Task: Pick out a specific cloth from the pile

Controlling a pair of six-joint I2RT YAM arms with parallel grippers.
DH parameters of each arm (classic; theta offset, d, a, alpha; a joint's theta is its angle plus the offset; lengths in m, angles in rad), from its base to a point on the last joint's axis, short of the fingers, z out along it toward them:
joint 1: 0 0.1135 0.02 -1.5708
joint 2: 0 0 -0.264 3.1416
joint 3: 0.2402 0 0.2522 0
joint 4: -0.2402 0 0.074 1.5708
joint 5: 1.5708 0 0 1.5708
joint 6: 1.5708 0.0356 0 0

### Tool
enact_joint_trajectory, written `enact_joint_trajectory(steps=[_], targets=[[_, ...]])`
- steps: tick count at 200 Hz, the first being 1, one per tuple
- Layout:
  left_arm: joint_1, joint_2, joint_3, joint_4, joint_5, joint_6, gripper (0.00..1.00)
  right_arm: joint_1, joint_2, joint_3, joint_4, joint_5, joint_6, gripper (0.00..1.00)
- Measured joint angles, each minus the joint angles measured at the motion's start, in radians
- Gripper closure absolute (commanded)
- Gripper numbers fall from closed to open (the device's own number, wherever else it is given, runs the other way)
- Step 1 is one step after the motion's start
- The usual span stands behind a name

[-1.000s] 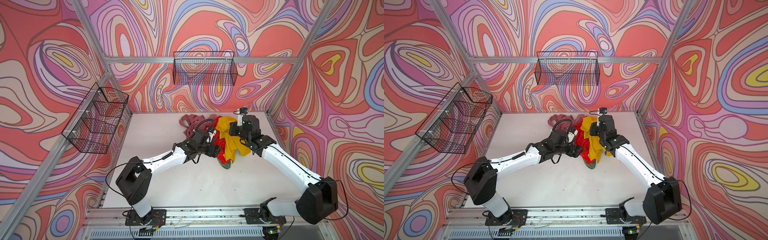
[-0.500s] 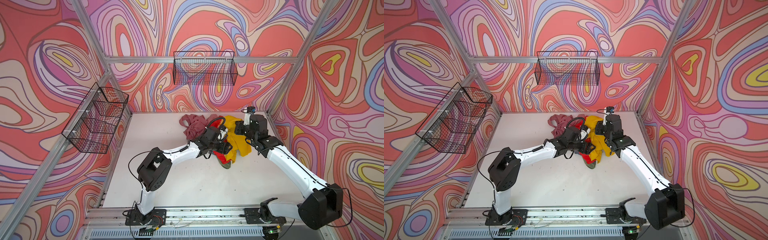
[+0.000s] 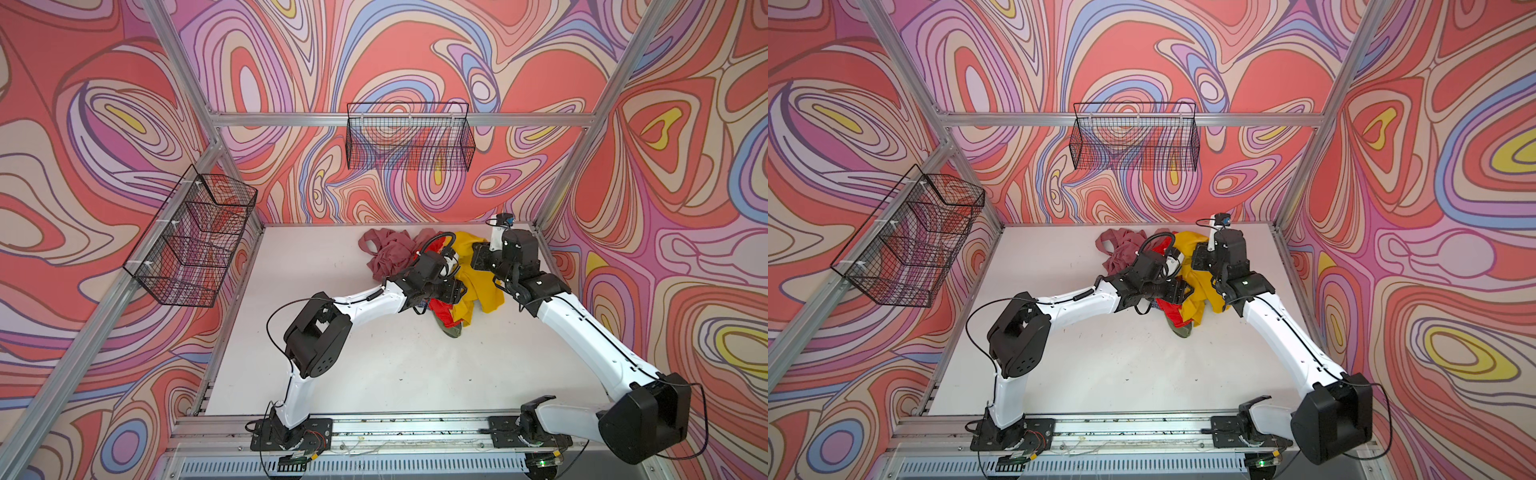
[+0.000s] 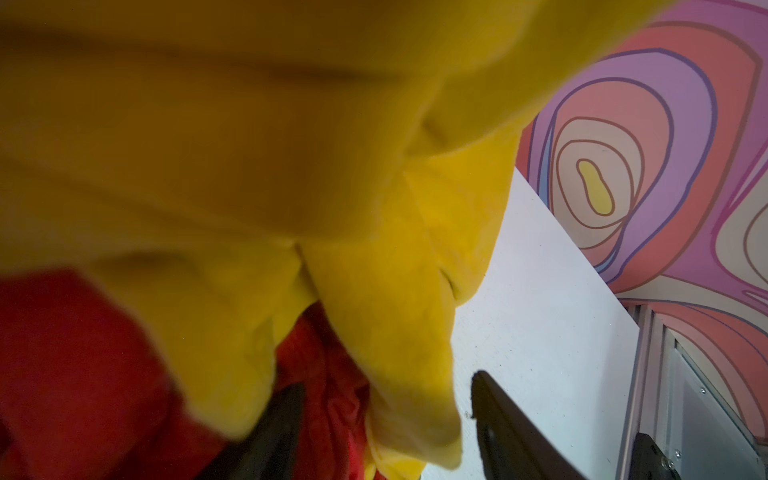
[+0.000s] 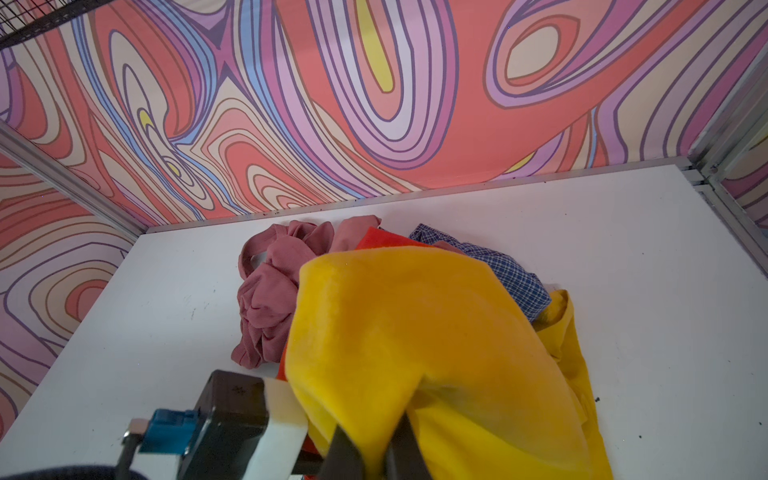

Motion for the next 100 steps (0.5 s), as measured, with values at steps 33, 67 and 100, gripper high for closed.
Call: enact_joint_trajectory(steps=[33, 67, 100], targets=[[-0.002, -0.083, -0.077, 0.039, 0.002, -0.014, 0.4, -0.006, 0.0, 0.001, -0.005, -0.008, -0.003, 1.0], [-0.022, -0.098, -0.078, 0.073, 0.013, -0.015, 0.4, -0.008, 0.0, 0.004, -0.006, -0.02, -0.004, 1.0], [-0.031, -0.048, -0.037, 0.07, 0.027, -0.014, 0.41, -0.008, 0.0, 0.004, -0.008, -0.026, -0.004, 1.0]])
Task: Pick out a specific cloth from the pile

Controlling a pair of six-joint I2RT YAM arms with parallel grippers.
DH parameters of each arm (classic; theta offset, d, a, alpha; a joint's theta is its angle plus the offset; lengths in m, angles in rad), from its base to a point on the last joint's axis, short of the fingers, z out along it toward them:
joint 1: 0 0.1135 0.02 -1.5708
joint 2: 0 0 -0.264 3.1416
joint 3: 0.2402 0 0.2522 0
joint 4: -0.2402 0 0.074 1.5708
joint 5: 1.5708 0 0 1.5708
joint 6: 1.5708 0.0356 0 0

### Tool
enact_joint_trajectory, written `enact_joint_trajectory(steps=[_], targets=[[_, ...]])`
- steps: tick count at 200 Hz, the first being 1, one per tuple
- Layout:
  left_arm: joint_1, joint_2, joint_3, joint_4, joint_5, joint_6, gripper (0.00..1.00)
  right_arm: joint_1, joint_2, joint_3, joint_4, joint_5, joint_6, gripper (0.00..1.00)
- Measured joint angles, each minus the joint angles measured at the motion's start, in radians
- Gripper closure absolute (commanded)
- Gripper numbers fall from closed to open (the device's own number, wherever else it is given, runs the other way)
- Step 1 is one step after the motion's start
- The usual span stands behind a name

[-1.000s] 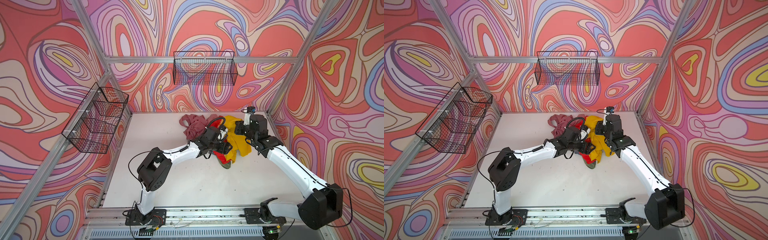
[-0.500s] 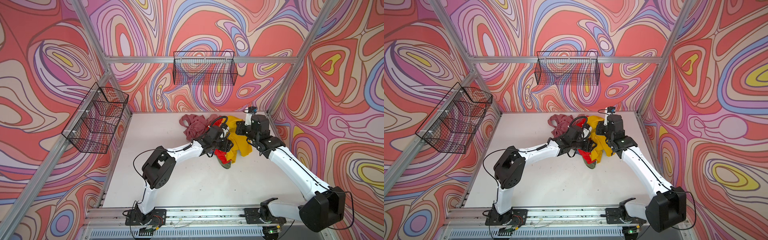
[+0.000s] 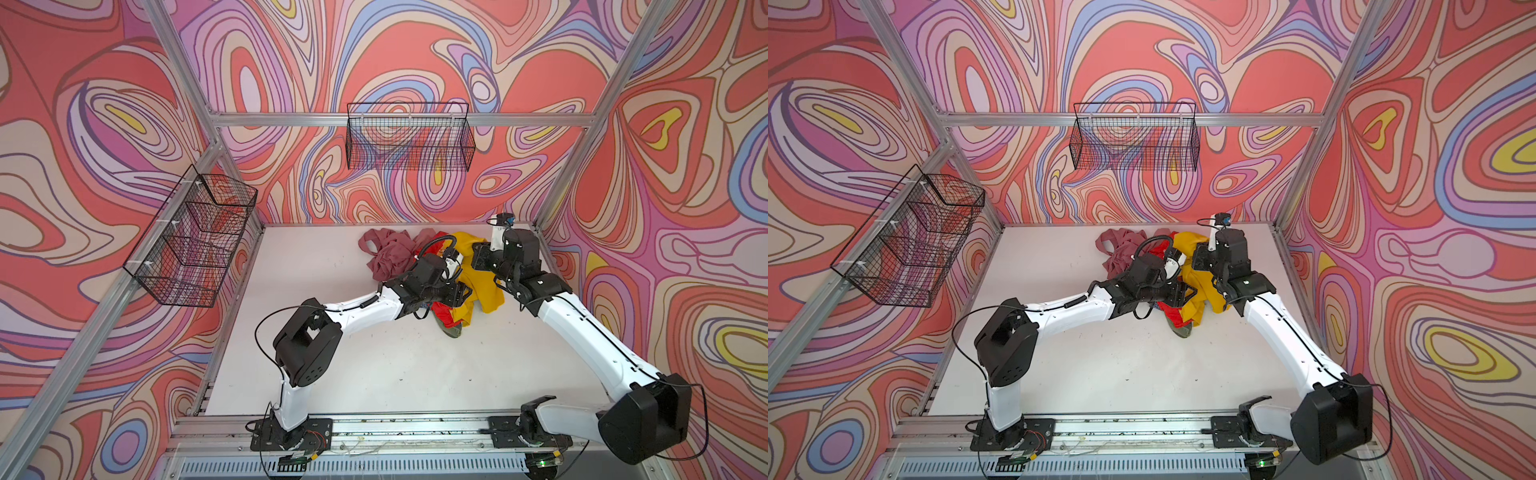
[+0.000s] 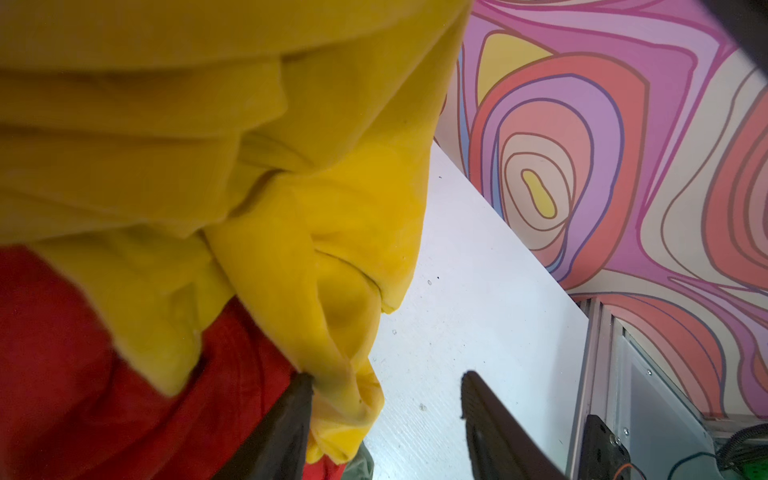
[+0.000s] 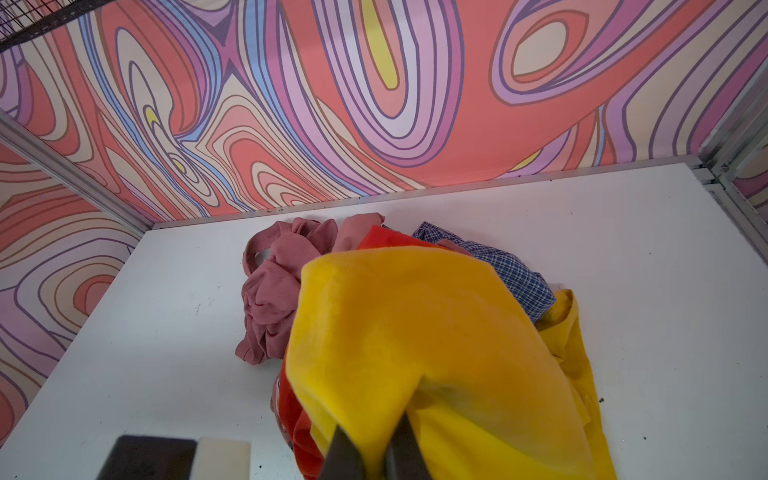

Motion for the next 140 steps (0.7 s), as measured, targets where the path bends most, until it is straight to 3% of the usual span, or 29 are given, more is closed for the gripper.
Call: enact_joint_trajectory(steps=[19, 48, 80, 106, 140], targets=[[0.0, 0.045, 0.034, 0.001, 0.001, 0.0, 0.45, 0.0, -0.003, 0.002, -0.005, 0.0, 0.0, 1.0], [0.0, 0.091, 0.052, 0.004, 0.005, -0.01, 0.6, -0.001, -0.019, 0.012, -0.026, 0.001, -0.003, 1.0], [0.0, 0.113, 0.076, 0.005, 0.008, -0.018, 0.86, -0.004, -0.035, 0.021, -0.037, 0.002, -0.005, 1.0], [0.0, 0.111, 0.076, 0.016, -0.001, -0.019, 1.0, -0.01, -0.037, 0.029, -0.05, 0.005, -0.008, 1.0], [0.0, 0.069, 0.037, 0.026, -0.026, -0.014, 1.0, -0.019, -0.047, 0.03, -0.051, 0.005, -0.008, 1.0]])
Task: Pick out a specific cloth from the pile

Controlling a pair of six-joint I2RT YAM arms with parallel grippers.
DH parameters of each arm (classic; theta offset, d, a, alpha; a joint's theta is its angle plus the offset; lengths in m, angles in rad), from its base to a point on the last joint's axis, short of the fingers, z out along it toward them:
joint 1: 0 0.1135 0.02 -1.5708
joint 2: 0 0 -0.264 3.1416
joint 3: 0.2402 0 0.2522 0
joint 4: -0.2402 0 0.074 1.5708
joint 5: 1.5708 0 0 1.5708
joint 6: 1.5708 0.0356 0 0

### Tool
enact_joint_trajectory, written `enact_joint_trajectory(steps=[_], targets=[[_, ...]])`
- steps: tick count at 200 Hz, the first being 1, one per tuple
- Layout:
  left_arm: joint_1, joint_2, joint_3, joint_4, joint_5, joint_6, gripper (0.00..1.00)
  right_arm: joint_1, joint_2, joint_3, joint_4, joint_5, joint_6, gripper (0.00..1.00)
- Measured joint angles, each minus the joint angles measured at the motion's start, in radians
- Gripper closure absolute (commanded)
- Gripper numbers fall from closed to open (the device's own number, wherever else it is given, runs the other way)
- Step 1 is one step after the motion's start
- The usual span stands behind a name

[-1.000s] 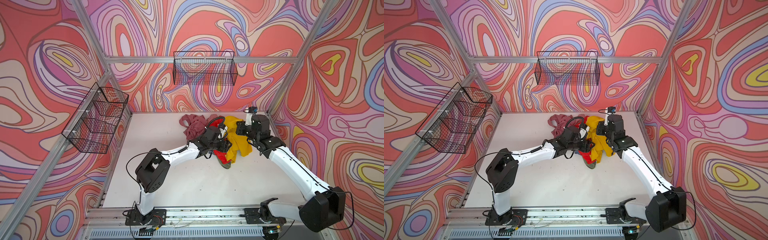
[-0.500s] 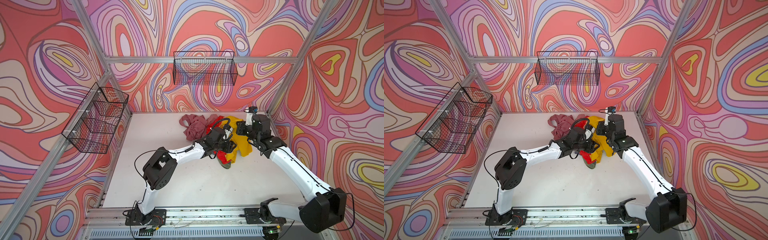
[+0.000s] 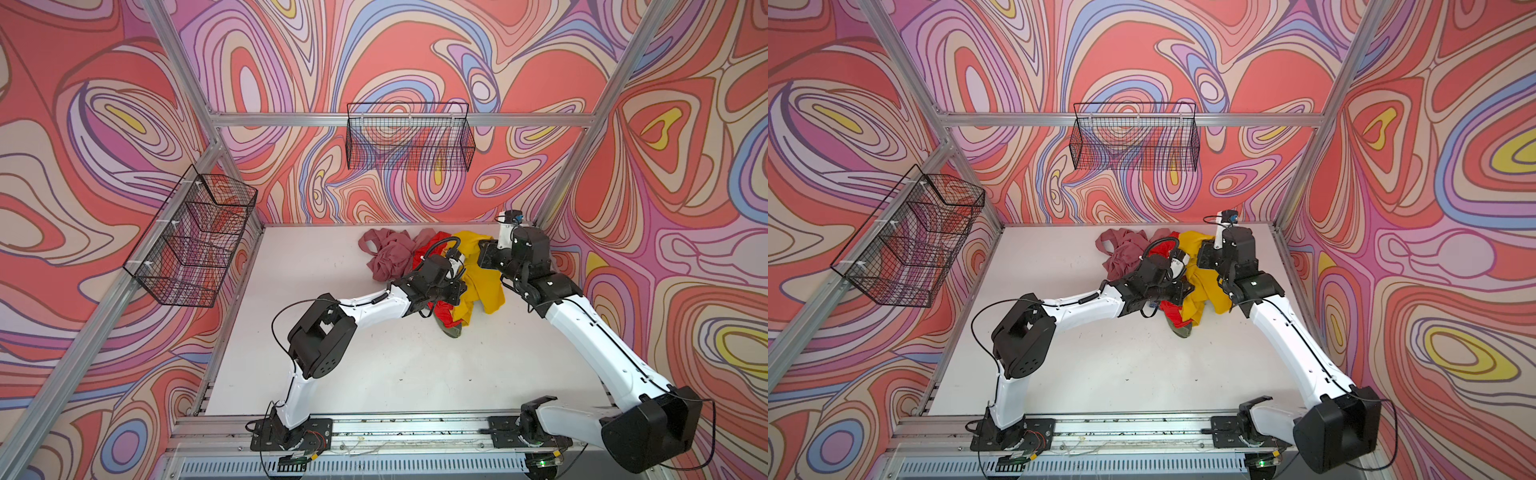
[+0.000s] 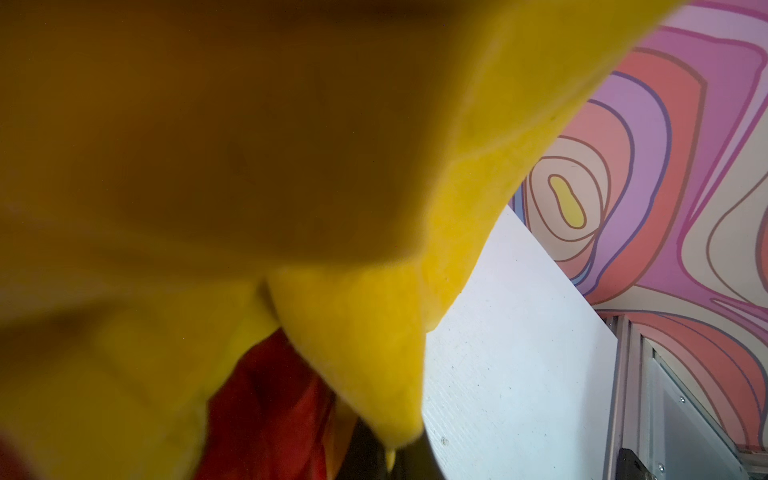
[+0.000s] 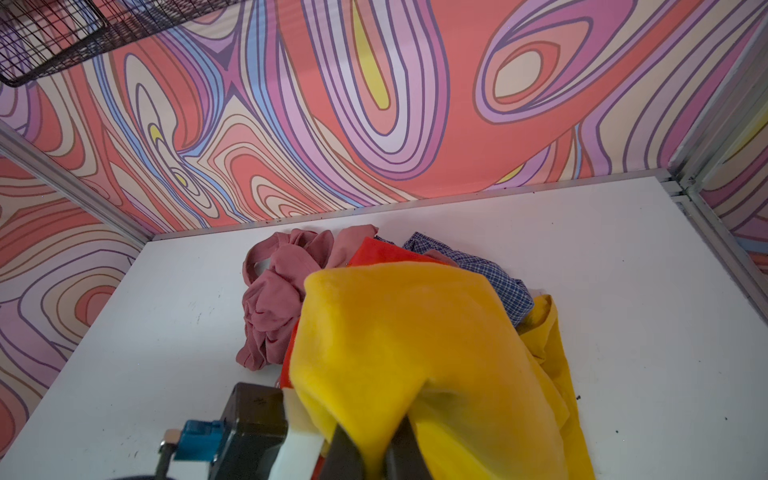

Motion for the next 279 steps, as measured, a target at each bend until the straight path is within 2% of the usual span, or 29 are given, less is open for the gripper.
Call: enact_joint_trajectory(steps=[18, 28, 42, 58, 98, 112, 173, 244, 279], targets=[[0.0, -0.033, -0.016, 0.006, 0.0, 0.0, 1.0, -0.003, -0.008, 0.001, -0.005, 0.007, -0.006, 0.99], [0.0, -0.054, -0.02, 0.013, 0.0, 0.0, 1.0, -0.006, -0.013, 0.002, -0.008, 0.016, -0.008, 0.84], [0.0, -0.092, -0.03, 0.023, 0.004, 0.0, 1.0, -0.012, -0.024, 0.002, -0.014, 0.035, -0.011, 0.58], [0.0, -0.143, -0.034, 0.024, 0.011, 0.0, 1.0, -0.021, -0.041, 0.001, -0.02, 0.062, -0.026, 0.38], [0.0, -0.285, -0.034, 0.027, 0.024, 0.0, 1.0, -0.048, -0.07, -0.007, -0.027, 0.135, -0.047, 0.17], [0.0, -0.333, -0.034, 0.027, 0.028, 0.0, 1.0, -0.053, -0.07, -0.022, -0.032, 0.157, -0.049, 0.13], [0.0, -0.493, 0.01, -0.014, 0.017, 0.072, 1.0, -0.068, -0.072, -0.082, -0.043, 0.238, -0.059, 0.08], [0.008, -0.642, 0.134, -0.19, -0.15, 0.261, 1.0, -0.077, -0.085, -0.126, -0.027, 0.241, -0.064, 0.08], [0.063, -0.714, 0.135, -0.246, -0.224, 0.333, 1.0, -0.077, -0.09, -0.16, -0.01, 0.206, -0.073, 0.09]])
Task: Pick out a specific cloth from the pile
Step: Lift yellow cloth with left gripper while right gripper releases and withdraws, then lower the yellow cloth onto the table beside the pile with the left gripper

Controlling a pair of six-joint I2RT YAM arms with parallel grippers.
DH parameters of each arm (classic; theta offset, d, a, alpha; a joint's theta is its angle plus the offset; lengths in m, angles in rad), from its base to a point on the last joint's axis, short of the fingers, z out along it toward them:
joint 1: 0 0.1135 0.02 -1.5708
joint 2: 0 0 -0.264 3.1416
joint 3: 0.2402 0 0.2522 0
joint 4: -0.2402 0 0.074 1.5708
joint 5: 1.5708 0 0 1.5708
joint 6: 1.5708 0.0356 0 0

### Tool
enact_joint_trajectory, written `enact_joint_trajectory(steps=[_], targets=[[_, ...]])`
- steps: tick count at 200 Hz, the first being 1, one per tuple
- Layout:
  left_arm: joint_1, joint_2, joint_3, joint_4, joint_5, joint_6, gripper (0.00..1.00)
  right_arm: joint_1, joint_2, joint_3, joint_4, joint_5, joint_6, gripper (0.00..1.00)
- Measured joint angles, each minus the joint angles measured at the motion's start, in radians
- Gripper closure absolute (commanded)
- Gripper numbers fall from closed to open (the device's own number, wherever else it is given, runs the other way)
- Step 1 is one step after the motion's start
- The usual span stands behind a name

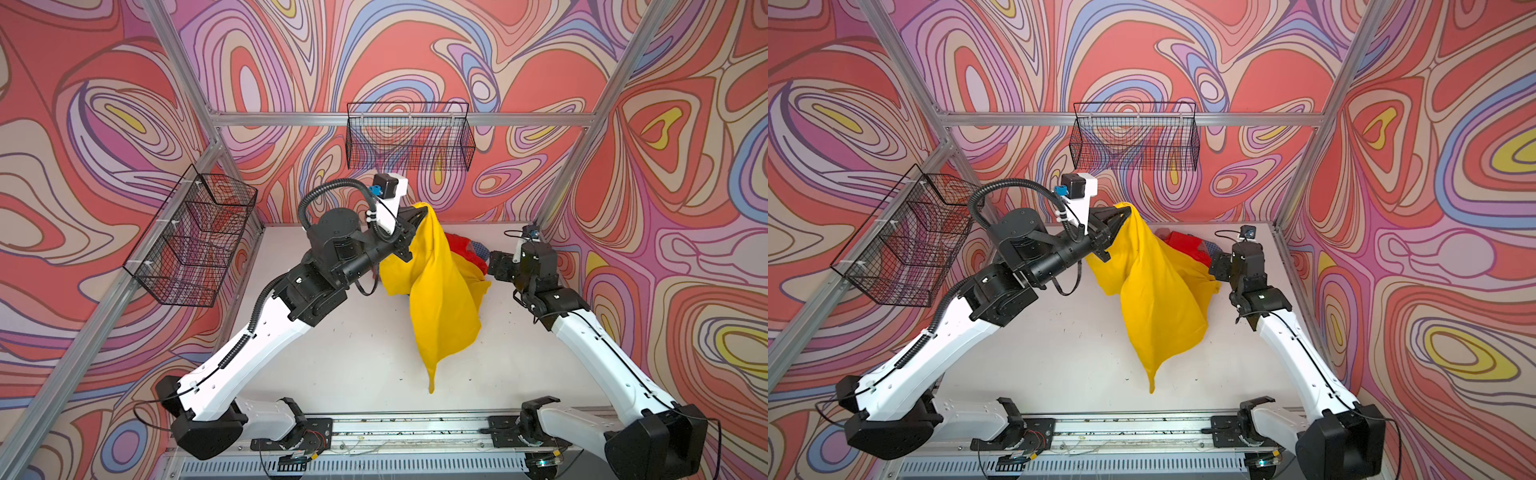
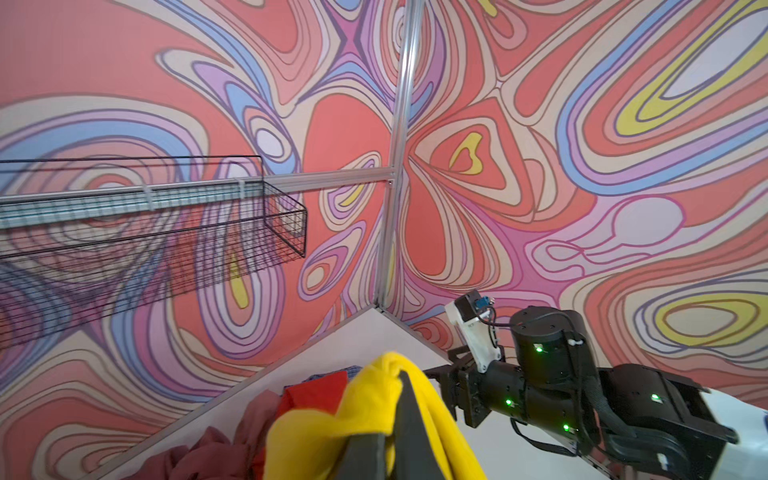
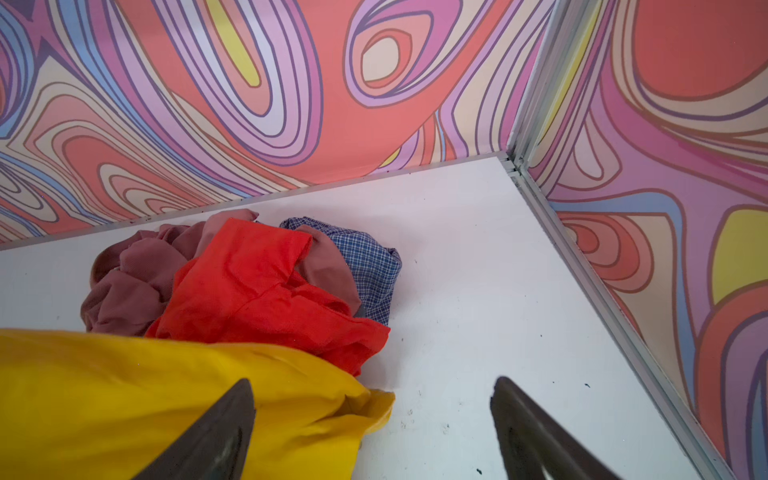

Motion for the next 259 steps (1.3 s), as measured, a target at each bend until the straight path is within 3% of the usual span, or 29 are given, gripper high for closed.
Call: enact_joint_trajectory(steps=[46, 126, 206, 259], targets=[[0.092, -0.069, 0.024, -0.07, -0.099, 0.092, 1.0, 0.0, -0.002, -0.009, 0.031, -0.07, -0.012, 0.1], [0.168, -0.181, 0.097, -0.193, -0.343, 0.266, 1.0, 0.0, 0.011, -0.016, 0.072, -0.158, -0.016, 0.13], [0.395, -0.208, 0.099, -0.415, -0.468, 0.245, 1.0, 0.0, 0.04, -0.016, 0.088, -0.202, -0.015, 0.15], [0.441, -0.213, 0.103, -0.499, -0.528, 0.27, 1.0, 0.0, 0.057, -0.016, 0.09, -0.212, -0.013, 0.16]])
